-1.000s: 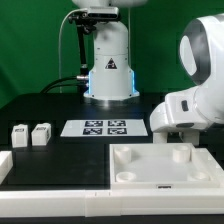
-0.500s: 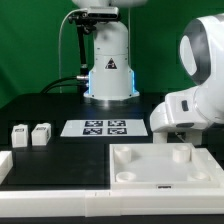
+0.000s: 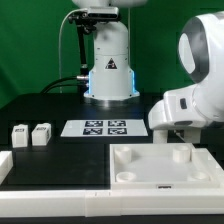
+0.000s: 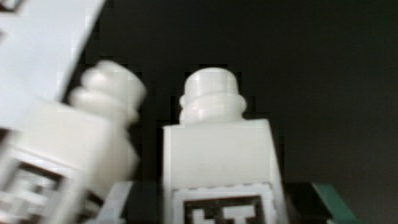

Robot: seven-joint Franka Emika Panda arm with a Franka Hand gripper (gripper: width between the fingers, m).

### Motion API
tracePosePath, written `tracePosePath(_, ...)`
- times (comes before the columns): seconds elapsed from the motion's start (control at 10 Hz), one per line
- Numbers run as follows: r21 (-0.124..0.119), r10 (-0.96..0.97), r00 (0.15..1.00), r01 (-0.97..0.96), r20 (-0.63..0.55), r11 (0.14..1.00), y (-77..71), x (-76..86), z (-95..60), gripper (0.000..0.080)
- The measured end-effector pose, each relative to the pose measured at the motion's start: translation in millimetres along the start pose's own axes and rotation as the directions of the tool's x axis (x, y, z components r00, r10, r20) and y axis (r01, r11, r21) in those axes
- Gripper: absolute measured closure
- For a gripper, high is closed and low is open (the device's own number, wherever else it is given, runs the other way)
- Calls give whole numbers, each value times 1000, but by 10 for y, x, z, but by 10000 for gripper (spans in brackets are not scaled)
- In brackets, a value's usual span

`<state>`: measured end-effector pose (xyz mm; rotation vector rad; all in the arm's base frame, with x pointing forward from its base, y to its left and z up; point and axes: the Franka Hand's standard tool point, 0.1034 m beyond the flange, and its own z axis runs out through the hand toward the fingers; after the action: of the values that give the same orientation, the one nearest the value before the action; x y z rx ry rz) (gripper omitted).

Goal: Assemble one leg

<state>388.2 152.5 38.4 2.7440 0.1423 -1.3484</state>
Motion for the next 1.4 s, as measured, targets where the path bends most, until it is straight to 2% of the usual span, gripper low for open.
tracePosePath(0.1, 0, 53, 998, -53, 45, 999, 77, -157, -208, 511)
tracePosePath(0.2, 12, 90, 996, -91, 26, 996, 95, -196, -373, 511)
tracePosePath(0.3, 13, 84, 996, -84, 26, 996, 117, -263, -444, 511)
tracePosePath(0.4, 18, 82, 996, -82, -30, 996, 92, -153, -448, 511)
tracePosePath(0.5, 30, 79, 985, -75, -153, 997, 59, -78, -507, 511)
tracePosePath(0.6, 37, 79, 972, -73, -222, 997, 60, -136, -509, 511)
tracePosePath(0.8, 63, 78, 905, -57, -418, 996, 21, -90, -550, 511)
tracePosePath(0.9, 68, 69, 872, -41, -485, 997, 37, -53, -555, 511)
tracePosePath(1.0, 55, 38, 823, -8, -567, 998, 149, 38, -615, 511)
tracePosePath(1.2, 36, 7, 740, 23, -672, 999, 454, 83, -924, 511)
tracePosePath(1.3, 41, 11, 665, 30, -747, 999, 548, 168, -1097, 511)
tracePosePath(1.4, 27, -4, 569, 46, -823, 999, 711, 240, -1292, 511)
